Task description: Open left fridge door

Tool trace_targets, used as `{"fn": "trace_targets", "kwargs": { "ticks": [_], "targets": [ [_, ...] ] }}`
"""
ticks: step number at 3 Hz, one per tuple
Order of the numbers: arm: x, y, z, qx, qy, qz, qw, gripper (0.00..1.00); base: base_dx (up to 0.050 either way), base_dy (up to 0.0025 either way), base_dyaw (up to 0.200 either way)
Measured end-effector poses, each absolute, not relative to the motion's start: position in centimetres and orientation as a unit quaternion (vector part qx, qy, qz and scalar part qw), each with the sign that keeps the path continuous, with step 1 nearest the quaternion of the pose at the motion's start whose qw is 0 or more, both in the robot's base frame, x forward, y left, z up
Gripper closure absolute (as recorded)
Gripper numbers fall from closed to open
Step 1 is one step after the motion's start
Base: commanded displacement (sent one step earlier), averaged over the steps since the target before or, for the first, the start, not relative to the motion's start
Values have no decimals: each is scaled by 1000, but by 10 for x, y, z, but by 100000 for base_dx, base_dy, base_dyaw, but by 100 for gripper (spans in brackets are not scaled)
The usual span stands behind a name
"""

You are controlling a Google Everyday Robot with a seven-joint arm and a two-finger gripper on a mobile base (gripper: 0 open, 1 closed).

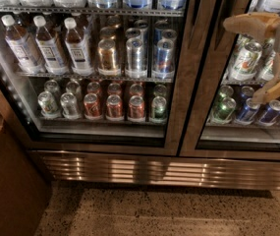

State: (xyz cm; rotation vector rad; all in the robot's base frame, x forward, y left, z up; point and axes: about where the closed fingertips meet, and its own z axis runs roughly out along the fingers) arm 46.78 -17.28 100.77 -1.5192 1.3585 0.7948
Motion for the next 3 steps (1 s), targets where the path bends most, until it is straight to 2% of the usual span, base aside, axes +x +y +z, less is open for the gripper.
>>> {"fn": "trace_targets", "kwargs": {
  "ticks": [3],
  "targets": [
    [471,-171,1012,-573,560,322,504,0,0,0,0]
  ]
}}
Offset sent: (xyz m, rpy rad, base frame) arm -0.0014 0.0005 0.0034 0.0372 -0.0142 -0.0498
